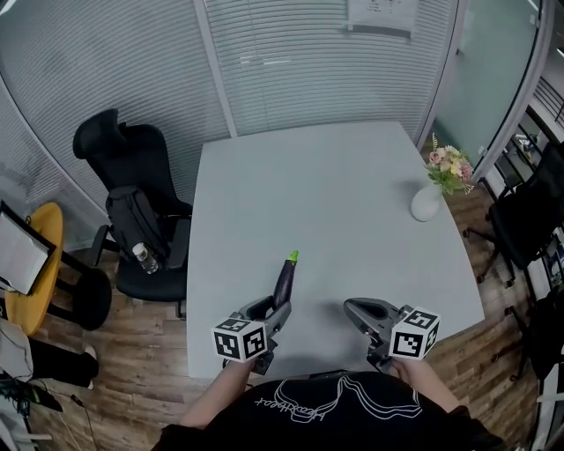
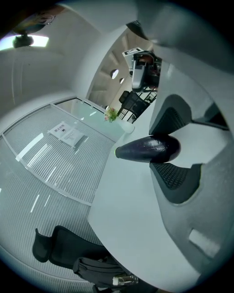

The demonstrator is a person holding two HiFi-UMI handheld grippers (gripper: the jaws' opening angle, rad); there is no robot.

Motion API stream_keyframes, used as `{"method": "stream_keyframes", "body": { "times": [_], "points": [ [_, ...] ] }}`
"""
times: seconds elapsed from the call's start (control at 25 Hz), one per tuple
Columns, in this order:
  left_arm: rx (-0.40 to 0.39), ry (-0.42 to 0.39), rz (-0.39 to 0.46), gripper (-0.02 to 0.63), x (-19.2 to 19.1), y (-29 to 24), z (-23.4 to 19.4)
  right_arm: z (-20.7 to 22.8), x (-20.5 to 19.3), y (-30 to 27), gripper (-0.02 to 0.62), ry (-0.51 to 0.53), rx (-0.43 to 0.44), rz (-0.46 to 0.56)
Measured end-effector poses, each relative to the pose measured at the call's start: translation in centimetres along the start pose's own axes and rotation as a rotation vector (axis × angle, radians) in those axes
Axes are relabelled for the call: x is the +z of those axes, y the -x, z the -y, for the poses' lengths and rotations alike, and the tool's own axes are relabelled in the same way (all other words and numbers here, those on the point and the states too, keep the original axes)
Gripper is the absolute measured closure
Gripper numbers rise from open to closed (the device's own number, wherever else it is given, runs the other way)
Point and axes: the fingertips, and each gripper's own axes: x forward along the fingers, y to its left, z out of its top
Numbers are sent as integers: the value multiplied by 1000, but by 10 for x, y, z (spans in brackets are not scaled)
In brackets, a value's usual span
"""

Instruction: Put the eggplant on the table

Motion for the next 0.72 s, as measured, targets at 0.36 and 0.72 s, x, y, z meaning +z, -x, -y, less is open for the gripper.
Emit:
{"method": "stream_keyframes", "body": {
  "times": [0.36,0.72],
  "points": [
    [33,26,-107,408,-36,-29,-34,14,-5,-13,586,-50,-2,-13],
    [57,26,-181,408,-68,-46,-52,28,-16,-10,586,-84,-34,-23]
  ]
}}
